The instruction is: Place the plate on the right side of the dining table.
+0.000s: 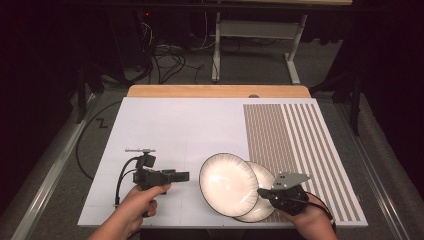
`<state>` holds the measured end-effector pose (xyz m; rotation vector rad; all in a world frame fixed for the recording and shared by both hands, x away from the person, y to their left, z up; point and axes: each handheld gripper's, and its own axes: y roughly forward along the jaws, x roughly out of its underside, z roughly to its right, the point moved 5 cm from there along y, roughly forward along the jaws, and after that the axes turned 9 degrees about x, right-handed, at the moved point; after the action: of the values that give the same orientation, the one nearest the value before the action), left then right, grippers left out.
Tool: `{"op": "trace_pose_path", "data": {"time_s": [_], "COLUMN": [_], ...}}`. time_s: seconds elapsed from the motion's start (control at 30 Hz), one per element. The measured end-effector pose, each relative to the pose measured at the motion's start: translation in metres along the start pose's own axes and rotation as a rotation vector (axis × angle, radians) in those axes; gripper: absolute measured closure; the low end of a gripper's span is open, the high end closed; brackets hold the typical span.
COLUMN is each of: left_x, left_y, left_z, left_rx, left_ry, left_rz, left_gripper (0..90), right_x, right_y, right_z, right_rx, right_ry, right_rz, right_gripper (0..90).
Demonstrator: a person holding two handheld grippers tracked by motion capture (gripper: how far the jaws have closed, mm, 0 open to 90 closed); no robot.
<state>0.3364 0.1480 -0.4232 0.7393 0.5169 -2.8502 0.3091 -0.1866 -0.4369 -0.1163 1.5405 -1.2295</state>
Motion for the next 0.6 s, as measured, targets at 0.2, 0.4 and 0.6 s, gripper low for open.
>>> {"op": "trace_pose_path", "data": {"time_s": [0.2, 0.4, 0.6], "left_x": [0.002, 0.003, 0.004], "left_y": [0.006, 0.012, 0.024], "left_z": [0.001, 0.003, 0.007], "left_rx": [0.002, 0.004, 0.004], "left_ry": [-0.026, -0.040, -0.043], "left_rz": [-0.021, -0.036, -0.061], "left_gripper": [2.2, 3.0, 3.4], "right_x": [0.000, 0.000, 0.000], "right_y": [0.000, 0.000, 0.000], "right_z": [0.000, 0.000, 0.000], "right_rx": [0.001, 0.001, 0.001], "right_ry": [0.000, 0.000, 0.000], "right_rz": [-0.001, -0.001, -0.001], "right_gripper": [90.0, 90.0, 90.0]}}
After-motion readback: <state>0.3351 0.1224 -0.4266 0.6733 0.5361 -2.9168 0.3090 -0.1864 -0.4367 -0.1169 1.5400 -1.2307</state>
